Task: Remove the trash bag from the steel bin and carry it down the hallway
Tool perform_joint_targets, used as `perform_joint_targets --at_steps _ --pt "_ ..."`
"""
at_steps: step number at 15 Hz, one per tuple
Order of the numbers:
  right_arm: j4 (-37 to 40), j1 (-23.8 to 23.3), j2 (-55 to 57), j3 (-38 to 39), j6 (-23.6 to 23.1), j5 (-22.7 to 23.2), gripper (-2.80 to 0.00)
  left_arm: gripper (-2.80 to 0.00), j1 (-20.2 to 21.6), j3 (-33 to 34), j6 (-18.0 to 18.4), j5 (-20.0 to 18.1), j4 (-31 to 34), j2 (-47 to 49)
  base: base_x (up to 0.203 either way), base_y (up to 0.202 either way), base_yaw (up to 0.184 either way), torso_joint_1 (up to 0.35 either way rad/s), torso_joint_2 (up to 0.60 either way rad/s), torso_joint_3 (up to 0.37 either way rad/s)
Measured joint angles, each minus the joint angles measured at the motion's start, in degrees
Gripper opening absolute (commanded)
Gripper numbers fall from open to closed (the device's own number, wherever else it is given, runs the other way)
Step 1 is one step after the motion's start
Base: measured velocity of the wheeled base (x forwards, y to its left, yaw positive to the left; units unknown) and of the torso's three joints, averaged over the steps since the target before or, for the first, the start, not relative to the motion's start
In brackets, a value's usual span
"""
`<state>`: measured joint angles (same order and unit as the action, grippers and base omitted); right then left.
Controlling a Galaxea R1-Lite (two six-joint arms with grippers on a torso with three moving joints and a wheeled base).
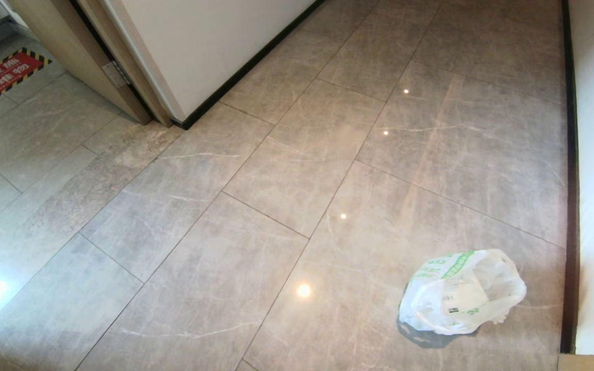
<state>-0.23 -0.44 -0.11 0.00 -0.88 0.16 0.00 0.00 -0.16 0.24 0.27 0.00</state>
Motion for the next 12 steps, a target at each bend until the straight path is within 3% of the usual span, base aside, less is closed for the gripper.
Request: perform_joint_targets --at_steps 12 --pt "0.1 0.0 0.0 0.0 0.0 0.0 -2.80 -2.80 0.0 0.0 -0.7 0.0 0.0 0.0 0.000 0.000 0.000 0.002 0.00 0.189"
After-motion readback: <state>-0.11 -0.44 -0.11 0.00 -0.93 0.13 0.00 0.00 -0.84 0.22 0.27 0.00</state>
